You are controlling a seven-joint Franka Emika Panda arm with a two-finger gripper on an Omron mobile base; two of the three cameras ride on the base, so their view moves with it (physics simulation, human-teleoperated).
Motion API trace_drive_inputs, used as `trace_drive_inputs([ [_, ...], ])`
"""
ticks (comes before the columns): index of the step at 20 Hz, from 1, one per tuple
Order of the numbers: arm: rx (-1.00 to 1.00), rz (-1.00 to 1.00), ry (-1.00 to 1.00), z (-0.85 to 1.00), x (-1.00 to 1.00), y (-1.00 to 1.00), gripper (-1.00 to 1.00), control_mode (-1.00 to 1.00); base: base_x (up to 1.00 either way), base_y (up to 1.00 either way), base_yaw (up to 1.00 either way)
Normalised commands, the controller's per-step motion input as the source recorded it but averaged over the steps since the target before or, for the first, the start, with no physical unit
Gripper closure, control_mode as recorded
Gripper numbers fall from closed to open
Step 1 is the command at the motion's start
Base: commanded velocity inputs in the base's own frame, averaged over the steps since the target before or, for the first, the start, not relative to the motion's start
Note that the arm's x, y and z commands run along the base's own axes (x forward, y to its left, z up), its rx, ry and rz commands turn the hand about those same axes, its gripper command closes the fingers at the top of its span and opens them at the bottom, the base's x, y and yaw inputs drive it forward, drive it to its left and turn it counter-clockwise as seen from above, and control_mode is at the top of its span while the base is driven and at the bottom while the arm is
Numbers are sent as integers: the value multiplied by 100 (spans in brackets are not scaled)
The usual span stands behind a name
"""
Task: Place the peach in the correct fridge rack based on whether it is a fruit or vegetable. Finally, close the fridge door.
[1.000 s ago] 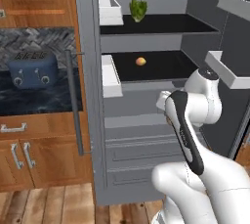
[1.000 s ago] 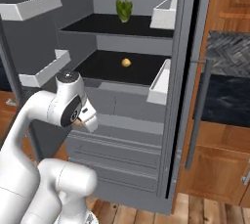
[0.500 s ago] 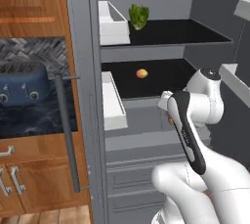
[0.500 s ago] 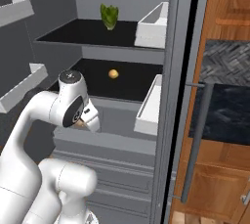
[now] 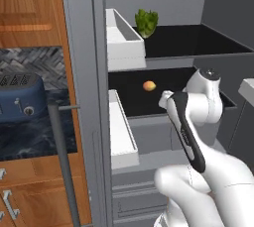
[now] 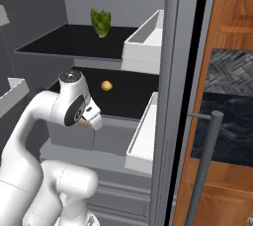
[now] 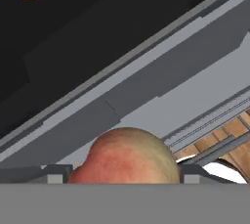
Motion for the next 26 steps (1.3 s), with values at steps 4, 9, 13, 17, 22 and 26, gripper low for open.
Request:
trace_drive_inputs([
  [4,-33,0,-26,26,59,0,100,-100,0,0,0],
  [9,-22,1,-11,42,47,-24,100,-100,0,0,0],
  [13,-6,3,0,8,42,-79,100,-100,0,0,0],
  [17,-5,1,0,-10,23,-65,100,-100,0,0,0],
  [22,0,0,3,-29,31,-47,100,-100,0,0,0],
  [26,0,0,2,-22,49,-44,100,-100,0,0,0],
])
